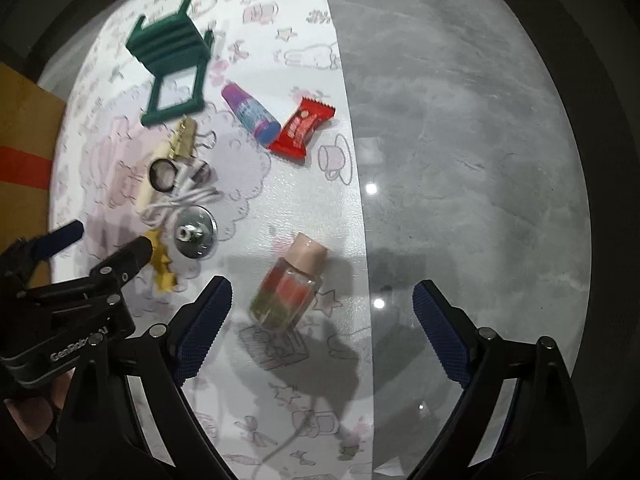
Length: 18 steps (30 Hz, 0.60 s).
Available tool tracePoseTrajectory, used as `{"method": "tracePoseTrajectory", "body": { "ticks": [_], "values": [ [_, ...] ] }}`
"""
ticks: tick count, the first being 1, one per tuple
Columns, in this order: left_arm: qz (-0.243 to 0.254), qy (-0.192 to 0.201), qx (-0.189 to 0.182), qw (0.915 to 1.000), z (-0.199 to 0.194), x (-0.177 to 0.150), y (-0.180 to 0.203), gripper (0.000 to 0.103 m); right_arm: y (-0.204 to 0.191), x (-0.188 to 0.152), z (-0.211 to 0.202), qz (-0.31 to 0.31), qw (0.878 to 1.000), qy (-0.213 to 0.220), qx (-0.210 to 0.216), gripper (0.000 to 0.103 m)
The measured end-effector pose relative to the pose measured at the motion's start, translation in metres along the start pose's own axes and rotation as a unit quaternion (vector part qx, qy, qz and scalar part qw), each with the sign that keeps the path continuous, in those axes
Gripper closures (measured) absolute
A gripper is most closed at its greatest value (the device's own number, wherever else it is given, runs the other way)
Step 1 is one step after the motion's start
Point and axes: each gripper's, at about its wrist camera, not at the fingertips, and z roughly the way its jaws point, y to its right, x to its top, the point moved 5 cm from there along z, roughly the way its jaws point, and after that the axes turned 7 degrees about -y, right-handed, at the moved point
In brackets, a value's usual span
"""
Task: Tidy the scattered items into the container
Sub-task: 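Grasp the pink-capped bottle with the right tool while the left tool grasps the gold stars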
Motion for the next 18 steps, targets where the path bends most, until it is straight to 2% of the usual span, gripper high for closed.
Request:
{"method": "tracePoseTrajectory", "body": {
  "ticks": [2,5,10,11,16,18],
  "values": [
    [0.01,-0.009,0.007,0.9999,0.007,-0.004,0.005,0.014,0.0,-0.001,0.006,-0.001,1.0,-0.006,-0.002,0.01],
    [0.002,0.0,-0.003,1.0,0.009,-0.006,0.005,0.013,0.002,-0.004,0.015,0.005,1.0,-0.013,-0.002,0.013],
    [0.004,-0.014,-0.005,0.9999,0.017,-0.008,0.009,0.015,-0.005,-0.008,0.025,-0.011,1.0,-0.022,-0.006,0.026],
    [0.006,-0.007,-0.004,1.0,0.016,-0.009,0.009,0.015,-0.008,-0.009,0.026,-0.018,1.0,-0.023,-0.007,0.033],
    [0.007,0.007,-0.001,1.0,0.015,-0.012,0.009,0.014,-0.011,-0.011,0.026,-0.013,1.0,-0.013,0.004,0.034],
    [0.012,0.01,-0.001,0.9999,0.013,-0.014,0.01,0.017,-0.014,-0.011,0.025,-0.017,1.0,-0.012,-0.017,0.044]
  ]
}}
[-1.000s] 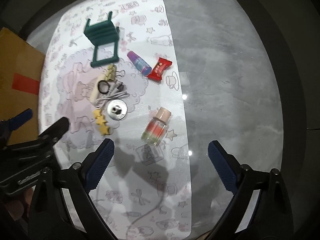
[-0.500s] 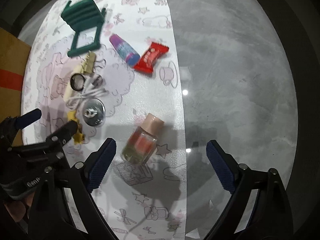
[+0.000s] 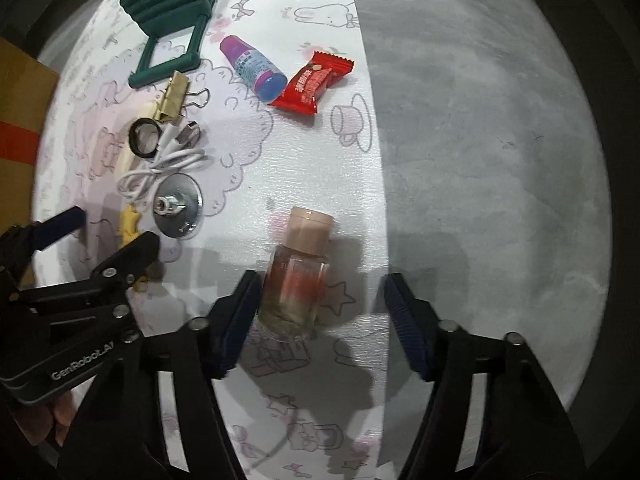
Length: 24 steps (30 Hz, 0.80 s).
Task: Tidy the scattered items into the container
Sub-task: 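Grasp the pink-capped bottle with the right tool while the left tool grasps the gold stars, then carry the bottle and gold stars with both tools over the cardboard box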
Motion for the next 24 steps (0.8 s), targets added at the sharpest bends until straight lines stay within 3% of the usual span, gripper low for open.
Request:
{"method": "tracePoseTrajectory", "body": {
  "ticks": [2,4,7,11,14,24],
  "values": [
    [0.009,0.003,0.0,1.0,-0.003,-0.002,0.004,0.025,-0.004,0.0,-0.002,-0.004,1.0,0.005,0.0,0.058],
    [0.027,0.008,-0.001,0.9996,-0.006,-0.005,0.01,0.045,-0.012,-0.001,-0.005,-0.013,1.0,0.004,-0.005,0.075],
    [0.048,0.004,-0.001,0.9989,-0.009,-0.008,0.018,0.062,-0.021,-0.001,-0.005,-0.017,1.0,-0.012,-0.007,0.075],
    [0.031,-0.006,-0.005,0.9995,-0.009,-0.011,0.013,0.078,-0.025,-0.004,-0.007,-0.014,1.0,-0.015,0.0,0.075],
    [0.026,-0.009,-0.036,0.999,-0.01,-0.014,0.006,0.081,-0.031,-0.007,-0.009,-0.029,0.999,-0.014,0.002,0.075],
    [0.016,0.006,-0.068,0.9976,-0.024,-0.035,-0.012,0.081,-0.035,-0.011,-0.029,-0.006,1.0,-0.002,0.023,0.075]
  ]
}}
